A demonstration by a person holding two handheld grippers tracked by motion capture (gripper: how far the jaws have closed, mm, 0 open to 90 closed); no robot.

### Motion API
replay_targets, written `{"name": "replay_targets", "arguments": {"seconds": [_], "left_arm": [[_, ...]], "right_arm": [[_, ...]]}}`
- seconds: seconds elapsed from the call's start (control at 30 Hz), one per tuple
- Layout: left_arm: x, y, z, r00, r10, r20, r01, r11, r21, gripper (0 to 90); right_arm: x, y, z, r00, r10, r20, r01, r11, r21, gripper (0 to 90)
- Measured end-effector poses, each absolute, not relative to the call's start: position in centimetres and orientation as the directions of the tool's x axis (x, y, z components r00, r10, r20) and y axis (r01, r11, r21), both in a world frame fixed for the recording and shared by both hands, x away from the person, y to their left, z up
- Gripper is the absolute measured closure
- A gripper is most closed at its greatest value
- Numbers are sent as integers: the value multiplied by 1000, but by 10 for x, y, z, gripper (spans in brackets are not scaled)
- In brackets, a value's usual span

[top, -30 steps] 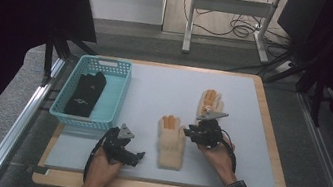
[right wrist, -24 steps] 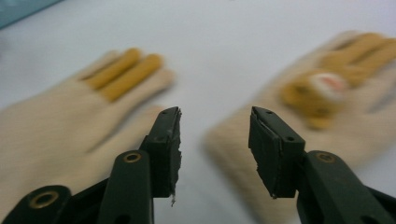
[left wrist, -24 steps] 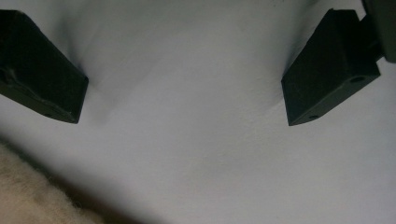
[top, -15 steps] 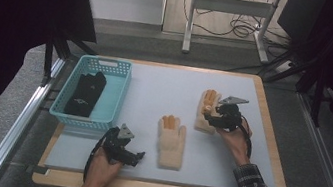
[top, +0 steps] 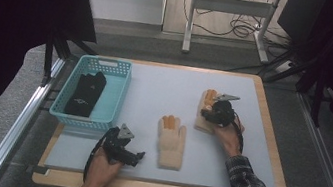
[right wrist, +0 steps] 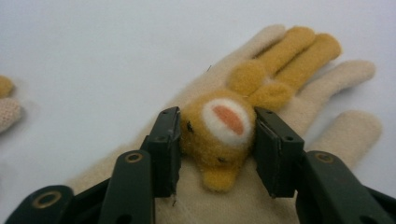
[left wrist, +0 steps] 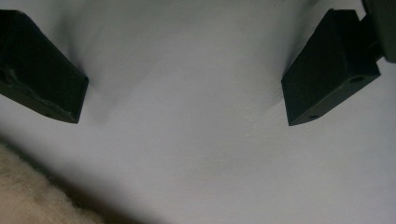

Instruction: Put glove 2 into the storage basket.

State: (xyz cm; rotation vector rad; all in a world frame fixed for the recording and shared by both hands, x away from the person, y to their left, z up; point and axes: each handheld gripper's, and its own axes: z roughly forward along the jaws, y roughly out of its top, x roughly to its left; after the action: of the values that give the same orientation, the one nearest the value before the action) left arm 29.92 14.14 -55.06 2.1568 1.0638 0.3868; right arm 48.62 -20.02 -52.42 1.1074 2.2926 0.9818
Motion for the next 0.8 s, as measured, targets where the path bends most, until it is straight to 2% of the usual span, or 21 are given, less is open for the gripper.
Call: {"name": "replay_targets", "arguments": {"seconds": [0.43, 0.8], "left_arm": [[299, 141, -551, 619, 784, -36, 578, -425, 696, 6], [299, 141, -551, 621, 784, -33, 577, -427, 696, 6]], "right_arm": [[456, -202, -490, -648, 759, -56, 445, 438, 781, 545], [405, -192, -444, -730, 682, -35, 373, 440, 817, 548]]}}
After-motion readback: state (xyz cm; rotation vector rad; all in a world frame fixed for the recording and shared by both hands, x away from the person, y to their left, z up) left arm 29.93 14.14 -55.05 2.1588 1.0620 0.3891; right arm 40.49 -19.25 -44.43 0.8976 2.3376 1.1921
